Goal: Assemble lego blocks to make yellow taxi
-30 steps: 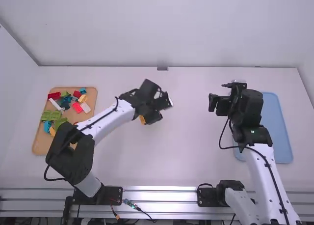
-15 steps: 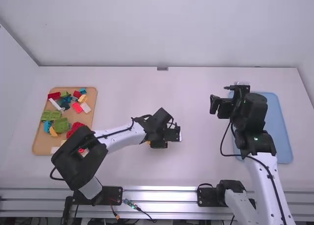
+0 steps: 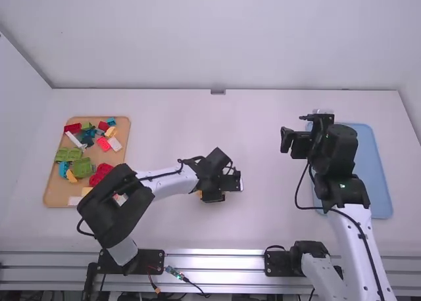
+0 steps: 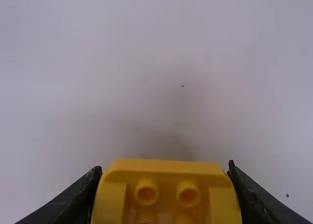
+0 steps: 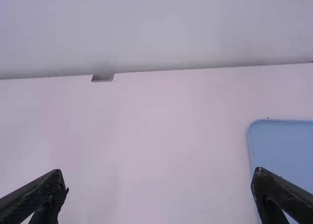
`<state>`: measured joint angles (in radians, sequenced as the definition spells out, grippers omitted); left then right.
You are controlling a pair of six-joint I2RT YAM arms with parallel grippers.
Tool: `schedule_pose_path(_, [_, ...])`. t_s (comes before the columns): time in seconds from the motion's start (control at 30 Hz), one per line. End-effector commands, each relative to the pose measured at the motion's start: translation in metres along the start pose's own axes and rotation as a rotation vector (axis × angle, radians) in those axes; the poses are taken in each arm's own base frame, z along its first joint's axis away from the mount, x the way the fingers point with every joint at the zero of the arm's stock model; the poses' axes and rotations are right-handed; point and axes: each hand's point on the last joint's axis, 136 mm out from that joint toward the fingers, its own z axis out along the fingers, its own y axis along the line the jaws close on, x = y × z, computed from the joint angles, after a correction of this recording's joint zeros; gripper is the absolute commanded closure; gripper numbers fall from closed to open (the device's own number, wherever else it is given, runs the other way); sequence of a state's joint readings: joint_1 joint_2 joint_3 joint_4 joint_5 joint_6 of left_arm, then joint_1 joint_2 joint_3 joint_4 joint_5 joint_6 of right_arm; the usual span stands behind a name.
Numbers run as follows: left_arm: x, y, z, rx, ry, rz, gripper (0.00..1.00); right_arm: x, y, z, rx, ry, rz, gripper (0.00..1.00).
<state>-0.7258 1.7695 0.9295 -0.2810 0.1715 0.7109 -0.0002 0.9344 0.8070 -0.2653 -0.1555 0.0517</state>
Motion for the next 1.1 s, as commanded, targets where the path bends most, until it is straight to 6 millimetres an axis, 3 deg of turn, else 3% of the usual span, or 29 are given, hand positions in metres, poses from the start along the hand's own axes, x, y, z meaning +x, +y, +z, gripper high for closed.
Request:
schedule_pose_path(0.0, [-0.009,0.008,-0.001,-0.007,-0.003,-0.015,0.98,-0.019,0.004,-0.009,-0.008,-0.048,-0.008,0.01])
schedule_pose_path(0.53, [-0.016,0.026,0.021,-0.048,-0.005,-0.002,0.98,-0.019,0.004,-0.009,-0.007,-0.046,-0.008,0.01])
schedule_pose_path(0.77, [-0.005,0.03,0.024,-0.074,0.047,-0.006,0.86,-0.018,0.004,-0.009,-0.008,-0.045,-0.007,0.01])
schedule_pose_path(0.9, [-0.005,0.035,0.024,-0.097,0.052,-0.008,0.64,-0.018,0.004,-0.009,-0.008,-0.045,-0.008,0.01])
schedule_pose_path(0.93, [-0.003,0.037,0.023,-0.104,0.057,-0.015,0.07,-0.018,0.004,-0.009,-0.008,-0.044,-0.007,0.01])
schedule_pose_path(0.97, [-0.003,0.037,0.023,-0.104,0.056,-0.015,0.01,-0.018,0.004,-0.009,-0.008,-0.044,-0.007,0.01])
schedule_pose_path(1.07, [-0.008,0.037,0.02,-0.095,0.055,-0.015,0.01,-0.018,0.004,-0.009,-0.008,-0.045,-0.008,0.01])
